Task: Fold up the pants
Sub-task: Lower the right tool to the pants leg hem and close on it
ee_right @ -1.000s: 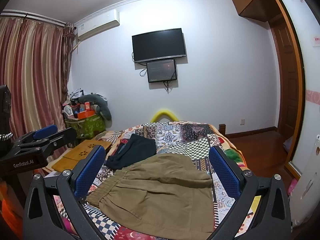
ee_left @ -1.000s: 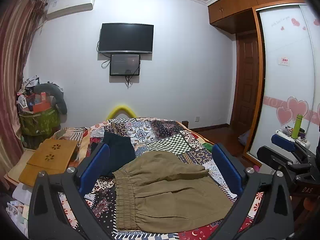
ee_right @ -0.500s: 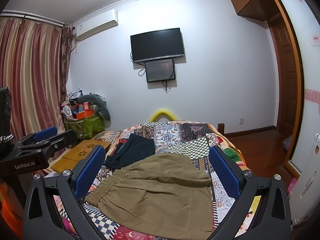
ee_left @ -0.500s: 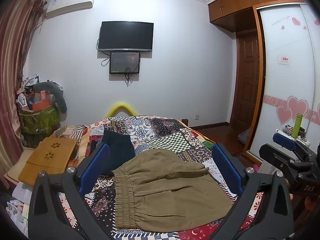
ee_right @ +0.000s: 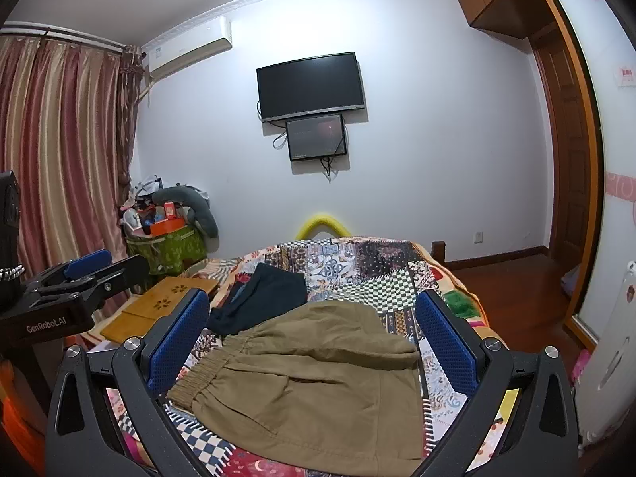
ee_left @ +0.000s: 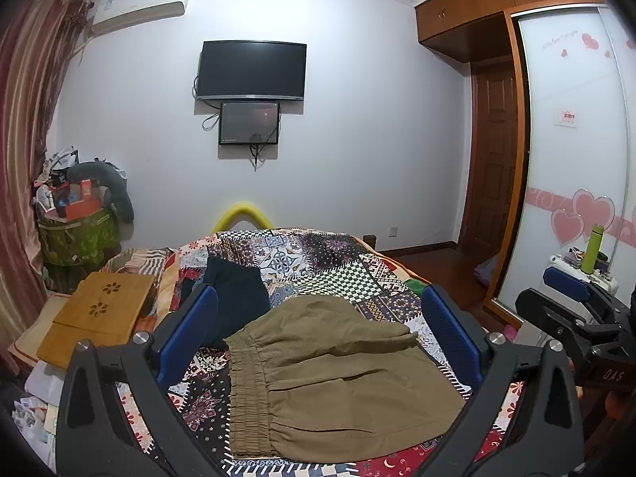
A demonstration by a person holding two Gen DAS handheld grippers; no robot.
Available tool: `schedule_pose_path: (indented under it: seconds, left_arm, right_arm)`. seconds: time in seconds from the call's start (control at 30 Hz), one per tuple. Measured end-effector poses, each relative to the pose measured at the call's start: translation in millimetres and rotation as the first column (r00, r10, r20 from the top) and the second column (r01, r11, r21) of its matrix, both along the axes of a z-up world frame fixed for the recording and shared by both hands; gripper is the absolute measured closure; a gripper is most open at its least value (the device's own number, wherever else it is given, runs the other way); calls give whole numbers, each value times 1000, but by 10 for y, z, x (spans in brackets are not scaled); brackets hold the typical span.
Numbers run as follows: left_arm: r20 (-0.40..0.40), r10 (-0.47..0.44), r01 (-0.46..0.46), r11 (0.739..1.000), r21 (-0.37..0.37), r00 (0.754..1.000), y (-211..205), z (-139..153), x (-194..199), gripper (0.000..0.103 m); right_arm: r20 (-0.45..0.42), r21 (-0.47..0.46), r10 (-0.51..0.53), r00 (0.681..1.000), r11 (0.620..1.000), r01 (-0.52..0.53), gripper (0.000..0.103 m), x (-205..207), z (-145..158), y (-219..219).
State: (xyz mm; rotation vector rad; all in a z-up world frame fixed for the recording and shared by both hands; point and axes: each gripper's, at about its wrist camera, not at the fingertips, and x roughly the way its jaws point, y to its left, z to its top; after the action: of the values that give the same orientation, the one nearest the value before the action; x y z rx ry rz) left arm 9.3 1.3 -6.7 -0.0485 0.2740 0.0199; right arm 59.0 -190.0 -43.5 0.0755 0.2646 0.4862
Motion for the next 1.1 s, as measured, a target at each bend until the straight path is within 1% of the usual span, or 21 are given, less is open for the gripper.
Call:
schedule_pose_path:
  seconds: [0.23,0.37,0.47,0.6,0.7,0.73,0.87,1.03,1.1]
  left_arm:
    - [-30,5,-5,1000,7,1000,27,-109,152,0]
    - [-65,18,-17,1000,13,998,75,-213,346,0]
    - [-116,30,-28,999,20,993,126,-355,571,0]
    - [-229,33,-34,999,2,973,234,-666,952,0]
    - [-325,30,-39,999,-22,945,348,-919,1230,0]
    - [-360,29,-44,999,-33,933,397,-1007,1337,0]
    - [-493,32,-85,993,-86,870,641,-1380,1715,0]
    - [-602,34,-128,985,-115,798,930,-1765,2045,0]
    - [-631,41,-139,985,-107,775,1027,-1855,2126,0]
  right_arm:
    - [-29,-13,-8,1000,1000,7,0,75,-84,16]
    - [-72,-25,-8,997,1000,6,0,213,-213,23]
    - [-131,-25,-6,991,1000,2,0,376,-375,18]
    - [-204,-40,-11,979,999,3,0,593,-595,7]
    - [-256,-72,-27,966,997,9,0,791,-786,10]
    - [-270,-81,-31,962,997,9,0,848,-832,19]
    - [-339,-120,-48,940,993,7,0,1143,-1084,1]
    - [-425,-151,-59,903,989,-6,0,1486,-1366,-55]
    - [-460,-153,-48,887,988,-26,0,1624,-1458,-90]
